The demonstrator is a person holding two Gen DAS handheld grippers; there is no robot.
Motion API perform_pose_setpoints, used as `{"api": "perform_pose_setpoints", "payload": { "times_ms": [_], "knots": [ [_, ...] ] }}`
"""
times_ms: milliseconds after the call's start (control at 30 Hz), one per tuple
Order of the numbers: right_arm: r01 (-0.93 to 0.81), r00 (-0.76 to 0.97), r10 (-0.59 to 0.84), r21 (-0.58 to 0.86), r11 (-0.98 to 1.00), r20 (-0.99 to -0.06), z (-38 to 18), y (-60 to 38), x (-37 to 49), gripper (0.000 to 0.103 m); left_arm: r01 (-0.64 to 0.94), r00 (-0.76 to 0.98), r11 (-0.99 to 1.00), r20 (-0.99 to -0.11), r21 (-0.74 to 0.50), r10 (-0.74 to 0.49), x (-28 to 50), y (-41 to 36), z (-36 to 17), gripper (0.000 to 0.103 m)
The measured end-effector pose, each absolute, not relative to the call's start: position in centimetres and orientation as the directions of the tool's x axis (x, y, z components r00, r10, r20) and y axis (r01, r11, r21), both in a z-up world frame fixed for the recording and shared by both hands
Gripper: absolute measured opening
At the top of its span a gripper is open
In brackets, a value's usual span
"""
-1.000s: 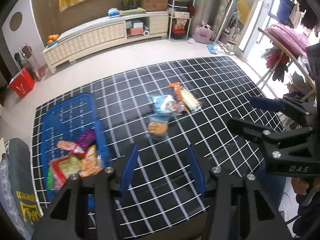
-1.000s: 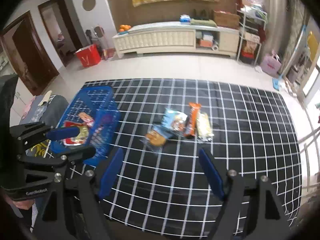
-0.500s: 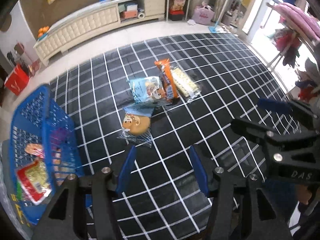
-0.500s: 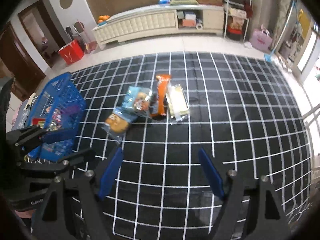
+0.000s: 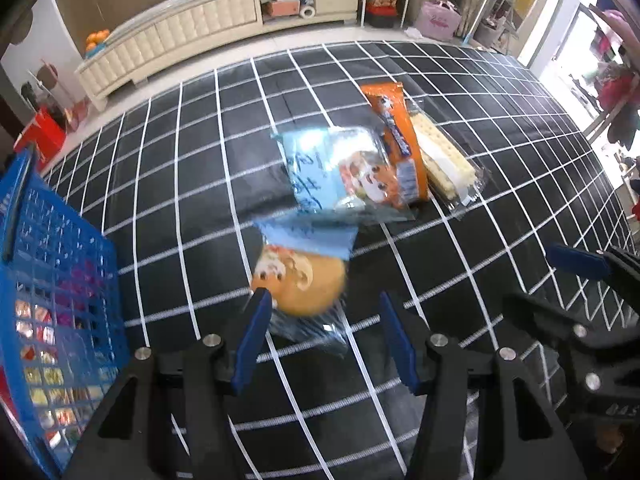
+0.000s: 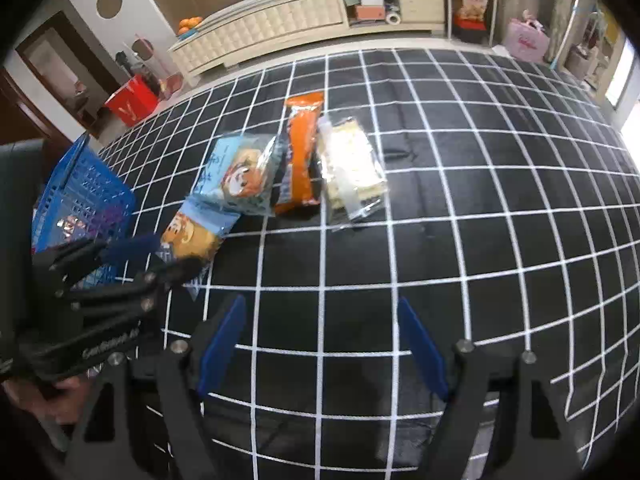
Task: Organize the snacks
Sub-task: 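Lower the left tool onto the bun pack and grasp it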
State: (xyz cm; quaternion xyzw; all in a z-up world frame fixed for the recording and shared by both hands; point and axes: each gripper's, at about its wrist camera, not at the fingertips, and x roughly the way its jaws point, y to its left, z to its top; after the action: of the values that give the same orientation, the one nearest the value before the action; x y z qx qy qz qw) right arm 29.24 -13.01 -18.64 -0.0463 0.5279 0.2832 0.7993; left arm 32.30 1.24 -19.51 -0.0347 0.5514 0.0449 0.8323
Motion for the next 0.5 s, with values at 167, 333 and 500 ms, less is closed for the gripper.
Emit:
{"api": "perform_pose_setpoints", "payload": {
  "times_ms": [167, 333, 500],
  "knots": [
    [-0.520, 0.297, 0.402, 0.207, 0.829, -0.866, -18.7, -13.1, 29.2, 0.082, -0.056, 0.370, 0.998, -0.929, 0.004, 0.024, 33.7, 1.0, -20.8, 0.053],
    [-0.502, 0.284, 0.429, 0.249, 0.828, -0.857, -18.6, -13.9, 29.4, 0.082, -0.039, 0.373, 0.996, -0.924, 0.076, 0.085, 35.0, 1.2, -21.4, 0.053],
    [-0.507, 0.307, 0.444, 0.250, 0.825, -0.842, -18.0, -14.4, 29.2, 0.082, -0.020, 0.323, 0.994, -0.940, 0.108, 0.109, 36.0, 1.5, -22.3, 0.057]
  ]
}}
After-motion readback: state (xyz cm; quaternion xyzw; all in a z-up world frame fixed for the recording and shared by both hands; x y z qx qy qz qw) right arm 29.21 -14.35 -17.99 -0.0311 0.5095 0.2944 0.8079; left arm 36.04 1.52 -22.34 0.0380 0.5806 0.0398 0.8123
